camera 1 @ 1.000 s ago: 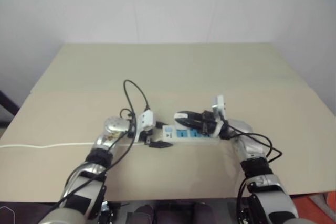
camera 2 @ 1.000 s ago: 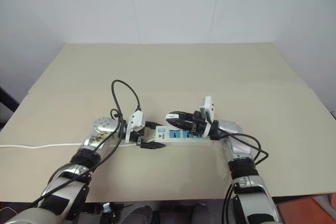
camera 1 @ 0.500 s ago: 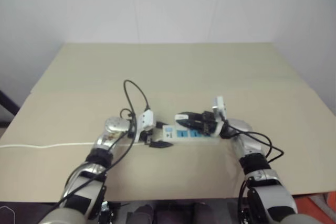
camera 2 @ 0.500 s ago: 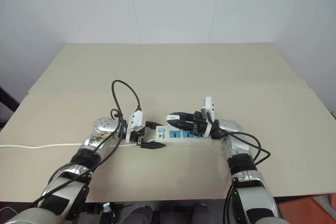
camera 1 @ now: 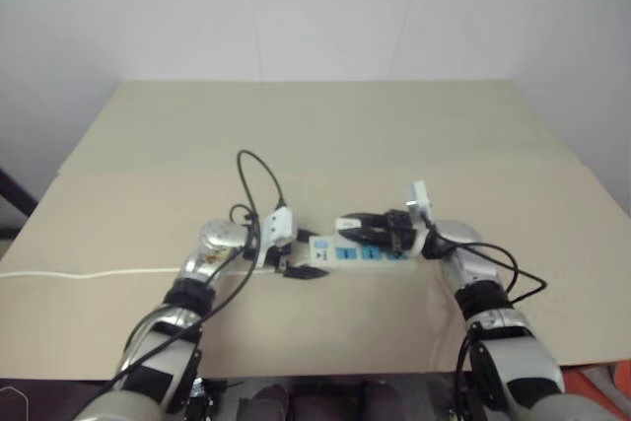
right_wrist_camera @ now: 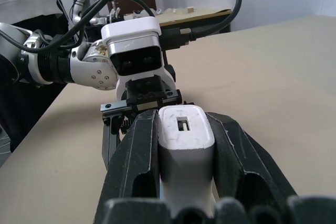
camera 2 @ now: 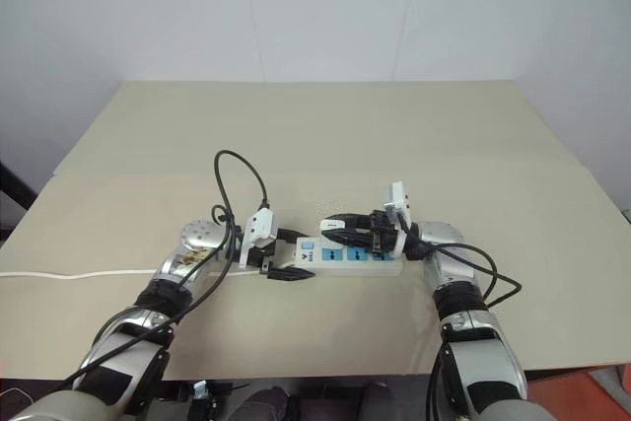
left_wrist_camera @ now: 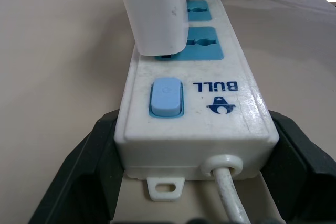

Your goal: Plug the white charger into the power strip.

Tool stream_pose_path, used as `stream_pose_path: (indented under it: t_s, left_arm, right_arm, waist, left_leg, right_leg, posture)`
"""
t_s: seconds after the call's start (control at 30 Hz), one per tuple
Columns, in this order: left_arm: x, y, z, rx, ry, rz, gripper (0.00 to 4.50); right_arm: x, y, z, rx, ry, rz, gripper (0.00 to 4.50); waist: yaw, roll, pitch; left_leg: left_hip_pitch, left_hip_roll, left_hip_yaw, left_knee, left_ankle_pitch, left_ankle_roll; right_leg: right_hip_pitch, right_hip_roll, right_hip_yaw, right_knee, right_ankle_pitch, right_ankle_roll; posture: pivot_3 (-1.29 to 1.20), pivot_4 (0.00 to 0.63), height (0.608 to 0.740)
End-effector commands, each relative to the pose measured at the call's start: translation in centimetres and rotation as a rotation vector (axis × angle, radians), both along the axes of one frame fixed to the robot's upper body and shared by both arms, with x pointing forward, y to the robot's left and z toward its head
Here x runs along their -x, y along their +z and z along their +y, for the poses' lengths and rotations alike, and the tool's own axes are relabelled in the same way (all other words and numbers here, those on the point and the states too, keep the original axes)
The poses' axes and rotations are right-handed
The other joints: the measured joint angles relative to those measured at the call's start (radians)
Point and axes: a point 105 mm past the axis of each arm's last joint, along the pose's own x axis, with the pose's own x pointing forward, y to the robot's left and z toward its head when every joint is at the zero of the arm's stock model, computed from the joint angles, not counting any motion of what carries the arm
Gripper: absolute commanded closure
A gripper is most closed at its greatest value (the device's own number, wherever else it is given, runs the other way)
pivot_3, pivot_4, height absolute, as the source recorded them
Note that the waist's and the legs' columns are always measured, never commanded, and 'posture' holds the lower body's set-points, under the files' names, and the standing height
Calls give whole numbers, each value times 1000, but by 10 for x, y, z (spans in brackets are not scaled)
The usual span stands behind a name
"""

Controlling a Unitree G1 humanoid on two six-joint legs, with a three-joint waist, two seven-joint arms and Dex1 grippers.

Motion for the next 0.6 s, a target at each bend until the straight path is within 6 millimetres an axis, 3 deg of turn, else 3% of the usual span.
stream_pose_path:
  t_s: [0.03,0.6]
  left_arm:
    - [-2,8,5,-8,6,-33,1224]
    - [-1,7,6,-11,1,-34,1224]
  right_arm:
    - [1,-12,-13,57,-36,-2,3384]
    - [6,-46,-5,156,-3,88,3384]
  waist:
    - [0,0,0]
    - [-5,0,0]
  left_leg:
    - [0,0,0,0,0,0]
    - [7,1,0,-2,0,0]
  right_leg:
    - [0,0,0,0,0,0]
    - [6,0,0,-1,0,0]
  posture:
    - [0,150,740]
    - [0,150,740]
